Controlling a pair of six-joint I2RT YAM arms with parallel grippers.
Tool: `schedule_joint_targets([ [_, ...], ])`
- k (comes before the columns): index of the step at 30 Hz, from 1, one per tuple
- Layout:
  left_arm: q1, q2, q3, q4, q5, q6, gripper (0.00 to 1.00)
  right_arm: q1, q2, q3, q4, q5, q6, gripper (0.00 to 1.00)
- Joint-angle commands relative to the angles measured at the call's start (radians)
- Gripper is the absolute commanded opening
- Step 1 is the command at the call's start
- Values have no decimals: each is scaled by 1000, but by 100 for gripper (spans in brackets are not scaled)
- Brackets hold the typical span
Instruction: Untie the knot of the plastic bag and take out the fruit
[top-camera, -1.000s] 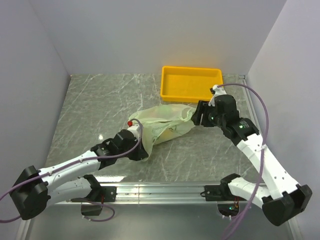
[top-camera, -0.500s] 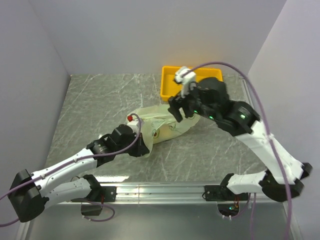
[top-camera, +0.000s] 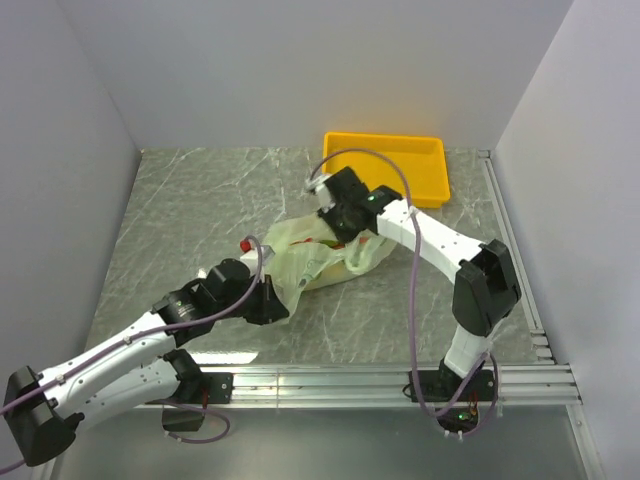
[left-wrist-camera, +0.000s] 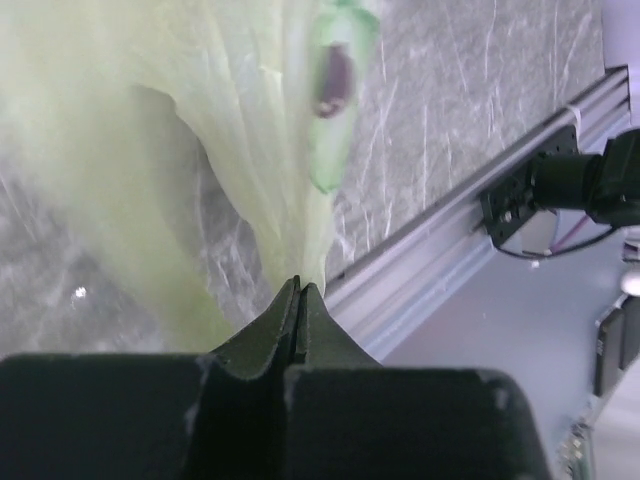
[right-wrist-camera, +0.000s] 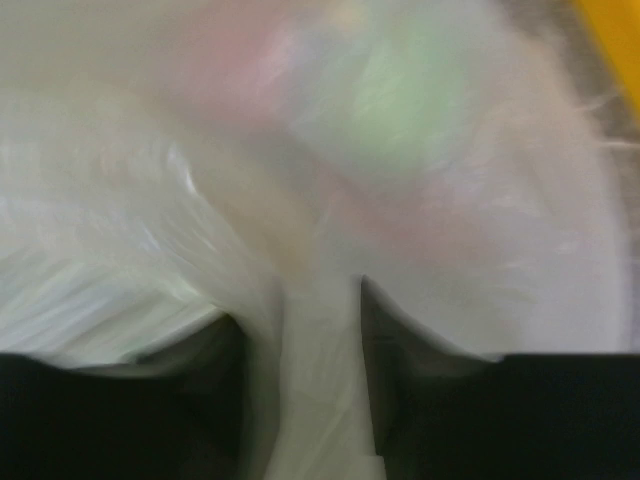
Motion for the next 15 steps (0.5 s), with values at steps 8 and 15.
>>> schedule_joint_targets([
  [8, -5, -129, -67, -178, 66, -167, 1, -195, -57, 25, 134, -136, 151, 0],
  [15, -5, -224, 74, -48, -23, -15, 66, -164, -128, -90, 172, -175, 275, 0],
])
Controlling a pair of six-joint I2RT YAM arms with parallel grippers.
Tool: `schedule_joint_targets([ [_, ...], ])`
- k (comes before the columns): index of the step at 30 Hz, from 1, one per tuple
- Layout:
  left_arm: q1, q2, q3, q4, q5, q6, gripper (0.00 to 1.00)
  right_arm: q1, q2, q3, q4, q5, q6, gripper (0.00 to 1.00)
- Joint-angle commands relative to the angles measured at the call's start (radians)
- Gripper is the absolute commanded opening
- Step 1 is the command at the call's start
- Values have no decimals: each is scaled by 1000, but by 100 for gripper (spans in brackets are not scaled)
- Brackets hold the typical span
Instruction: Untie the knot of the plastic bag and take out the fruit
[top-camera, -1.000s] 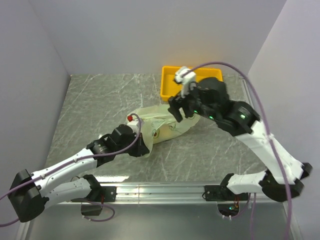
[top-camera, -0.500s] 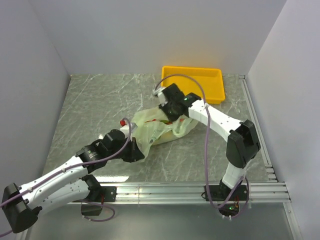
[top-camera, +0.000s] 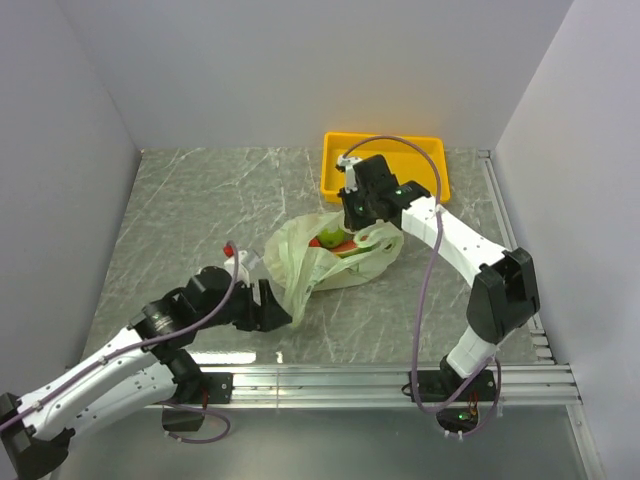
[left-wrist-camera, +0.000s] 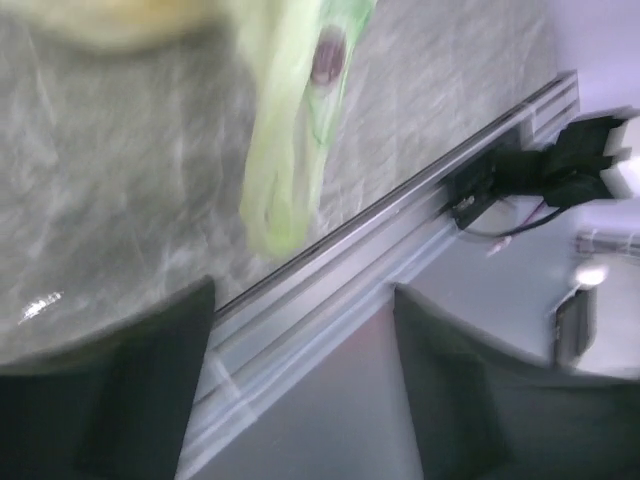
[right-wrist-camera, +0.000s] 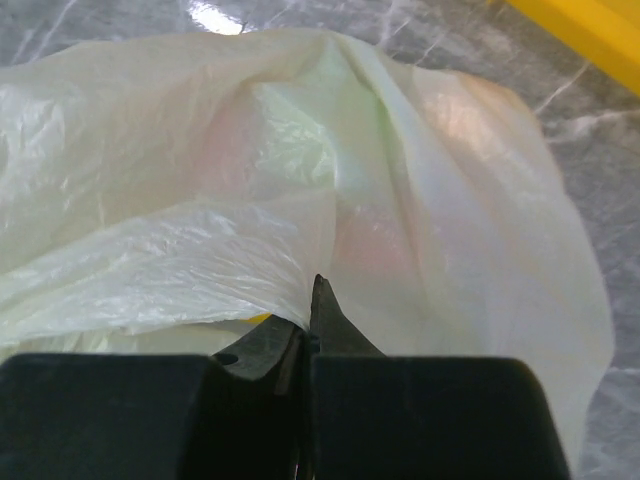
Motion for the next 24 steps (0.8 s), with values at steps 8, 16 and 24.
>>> schedule_joint_targets([
  [8, -4, 158, 429, 244, -158, 217, 81, 84, -145, -154, 106, 19, 153, 0],
  [16, -44, 515, 411, 523, -202, 269, 30, 76, -146, -116, 77, 52, 176, 0],
  [24, -65, 701, 327, 744, -375, 372, 27, 70, -119, -91, 60, 25, 202, 0],
])
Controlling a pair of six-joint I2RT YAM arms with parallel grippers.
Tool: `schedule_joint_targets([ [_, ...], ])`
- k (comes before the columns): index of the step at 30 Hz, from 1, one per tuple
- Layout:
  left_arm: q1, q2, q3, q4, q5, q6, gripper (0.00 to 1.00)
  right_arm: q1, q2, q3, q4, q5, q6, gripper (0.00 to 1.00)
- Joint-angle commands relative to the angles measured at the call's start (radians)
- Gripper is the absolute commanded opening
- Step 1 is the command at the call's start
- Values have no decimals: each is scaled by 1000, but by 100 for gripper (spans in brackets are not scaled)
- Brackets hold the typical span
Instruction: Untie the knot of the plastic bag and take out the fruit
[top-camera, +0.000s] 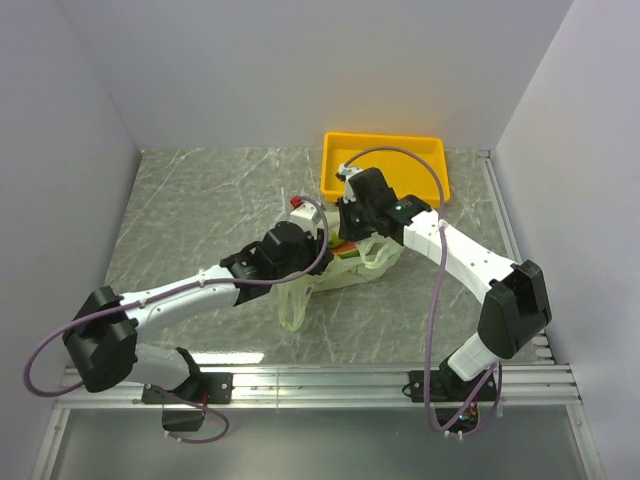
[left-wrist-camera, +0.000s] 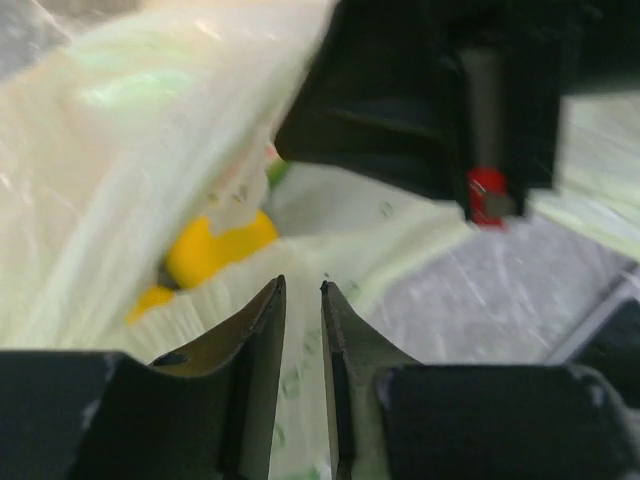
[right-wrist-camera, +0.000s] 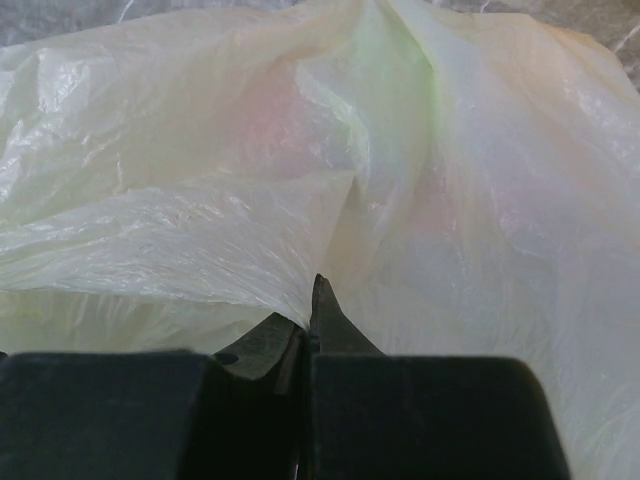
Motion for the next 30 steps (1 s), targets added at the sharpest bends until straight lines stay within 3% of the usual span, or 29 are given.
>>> schedule_joint_targets([
  [1, -6, 29, 5, 197, -116, 68, 27, -5, -2, 40, 11, -16, 22, 0],
  [6, -9, 127, -2, 276, -224, 88, 27, -7, 10, 28, 19, -45, 33, 0],
  [10, -10, 211, 90, -41, -313, -39, 22, -7, 24, 31, 21, -17, 35, 0],
  [17, -32, 23, -238, -192, -77, -268, 16, -198, 64, 8, 108, 28, 140, 0],
  [22, -35, -117, -326, -267, -119, -323, 15, -286, 138, 58, 130, 46, 191, 0],
  [25, -35, -152, -288, -292, -150, -305, 22, -256, 104, 74, 140, -36, 136, 23],
  [26, -35, -157, -260, -290, -153, -304, 24, -242, 84, 78, 136, -44, 122, 39],
  [29, -35, -136, -205, -283, -173, -300, 31, -153, -34, 107, 70, 11, 47, 61],
  [30, -35, -131, -196, -280, -179, -300, 35, -124, -60, 114, 39, 64, 20, 64],
])
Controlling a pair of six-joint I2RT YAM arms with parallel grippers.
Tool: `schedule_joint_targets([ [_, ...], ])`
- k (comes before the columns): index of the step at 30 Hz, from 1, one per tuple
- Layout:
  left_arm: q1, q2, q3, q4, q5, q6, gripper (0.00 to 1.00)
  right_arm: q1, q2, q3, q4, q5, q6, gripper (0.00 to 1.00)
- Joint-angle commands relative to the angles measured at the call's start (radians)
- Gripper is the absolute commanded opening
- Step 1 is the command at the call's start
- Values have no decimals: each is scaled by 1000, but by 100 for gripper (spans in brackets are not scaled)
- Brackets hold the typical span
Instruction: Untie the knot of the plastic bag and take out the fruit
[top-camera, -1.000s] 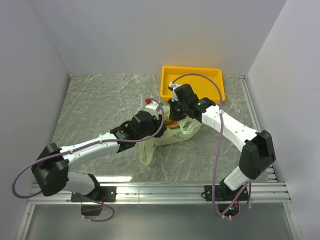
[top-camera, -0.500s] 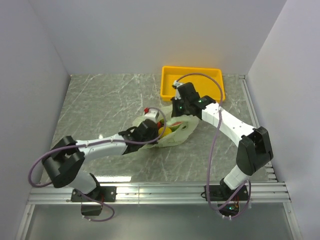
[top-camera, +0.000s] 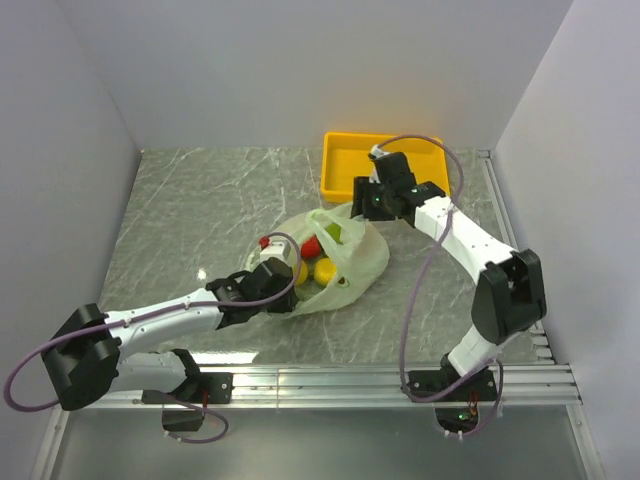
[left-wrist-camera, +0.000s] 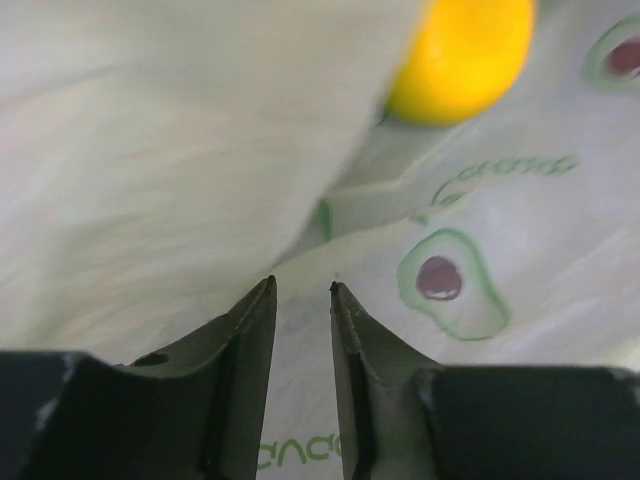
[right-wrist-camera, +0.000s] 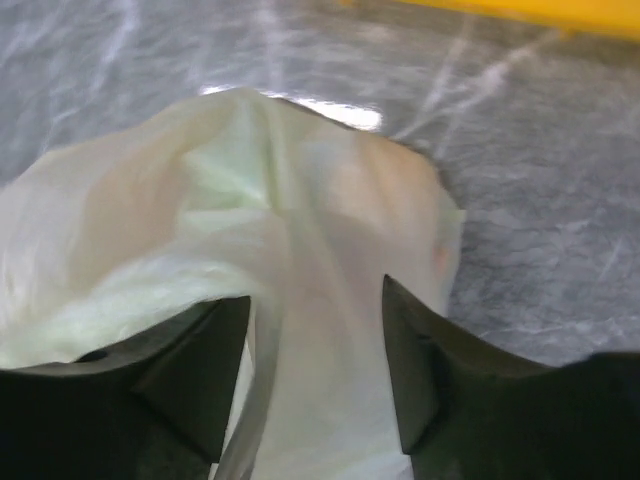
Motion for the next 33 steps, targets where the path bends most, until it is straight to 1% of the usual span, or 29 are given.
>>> schedule_joint_targets([
  [1, -2, 10, 78, 0, -46, -27, 36, 124, -175, 88, -30, 86, -91, 64],
  [2, -2, 22, 92, 0, -65, -30, 36, 149, -225, 99, -40, 109, -97, 65],
  [4, -2, 30, 98, 8, -77, -36, 36, 187, -273, 108, -66, 182, -103, 65],
  [5, -2, 35, 104, 9, -86, -36, 36, 231, -311, 120, -74, 193, -108, 65],
  [8, -2, 35, 104, 18, -92, -35, 36, 290, -361, 136, -79, 167, -106, 64],
  [9, -2, 32, 105, 17, -97, -35, 36, 336, -371, 137, -74, 173, -91, 64],
  [11, -2, 21, 99, 18, -98, -32, 37, 383, -399, 128, -64, 206, -92, 64],
  [13, -2, 9, 96, 14, -109, -45, 39, 423, -407, 120, -42, 197, -92, 64],
  [14, -2, -13, 90, 9, -111, -48, 41, 426, -405, 114, -34, 136, -94, 63],
  [16, -3, -37, 84, -3, -131, -65, 48, 442, -388, 110, -24, 68, -82, 63],
  [17, -2, -71, 83, -12, -140, -68, 52, 451, -363, 102, -24, 10, -83, 63],
  [18, -2, -88, 84, -44, -157, -71, 60, 462, -349, 93, -21, -3, -83, 63],
  [20, -2, -135, 99, -87, -215, -85, 70, 489, -312, 49, -1, -23, -79, 63],
  [21, 0, -149, 108, -136, -236, -87, 76, 492, -301, 26, 43, -50, -60, 63],
  [22, 0, -162, 124, -153, -275, -90, 79, 491, -289, 3, 70, -70, -47, 63],
  [24, 3, -189, 136, -186, -298, -82, 84, 489, -257, -65, 148, -72, -17, 63],
  [28, 17, -197, 153, -255, -350, -82, 87, 476, -186, -139, 242, -41, 9, 63],
  [30, 31, -196, 145, -249, -356, -76, 89, 453, -148, -182, 295, -34, 38, 63],
  [33, 63, -177, 106, -186, -339, -56, 91, 431, -106, -237, 369, -23, 52, 64],
])
